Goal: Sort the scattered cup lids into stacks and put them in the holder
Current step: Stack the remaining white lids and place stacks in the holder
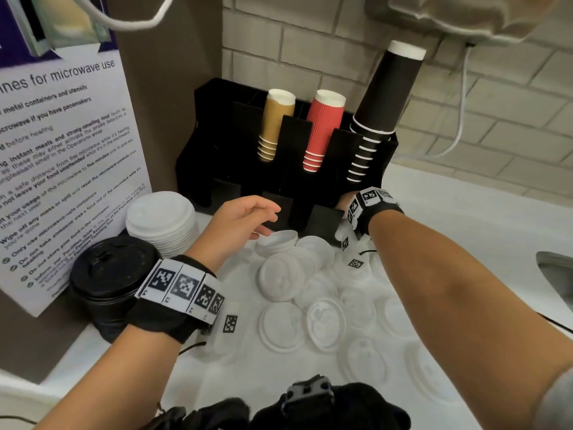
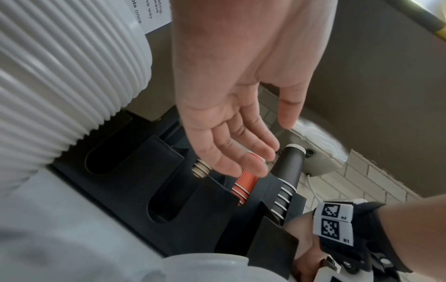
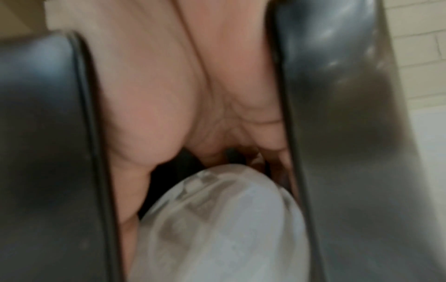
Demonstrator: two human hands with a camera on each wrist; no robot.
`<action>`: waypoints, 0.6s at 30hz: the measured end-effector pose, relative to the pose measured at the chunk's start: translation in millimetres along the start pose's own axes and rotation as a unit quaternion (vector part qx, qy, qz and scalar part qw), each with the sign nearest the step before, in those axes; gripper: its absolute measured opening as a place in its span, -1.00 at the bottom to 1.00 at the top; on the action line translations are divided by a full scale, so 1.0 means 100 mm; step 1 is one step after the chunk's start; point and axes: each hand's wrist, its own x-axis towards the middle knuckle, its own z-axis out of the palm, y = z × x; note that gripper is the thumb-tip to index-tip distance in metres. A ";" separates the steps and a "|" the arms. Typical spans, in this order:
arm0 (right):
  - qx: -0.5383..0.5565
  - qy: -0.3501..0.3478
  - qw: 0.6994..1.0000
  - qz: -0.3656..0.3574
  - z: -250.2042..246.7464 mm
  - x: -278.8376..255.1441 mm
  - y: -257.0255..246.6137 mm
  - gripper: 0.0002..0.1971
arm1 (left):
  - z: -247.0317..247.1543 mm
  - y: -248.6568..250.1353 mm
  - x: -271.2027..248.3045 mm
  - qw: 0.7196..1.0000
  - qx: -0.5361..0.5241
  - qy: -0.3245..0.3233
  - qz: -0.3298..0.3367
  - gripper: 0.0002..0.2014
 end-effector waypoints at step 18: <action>0.676 0.052 0.704 -0.212 -0.12 -1.61 -0.16 -0.60 | 0.32 0.08 -0.07 0.984 -0.031 -0.114 0.132 0.03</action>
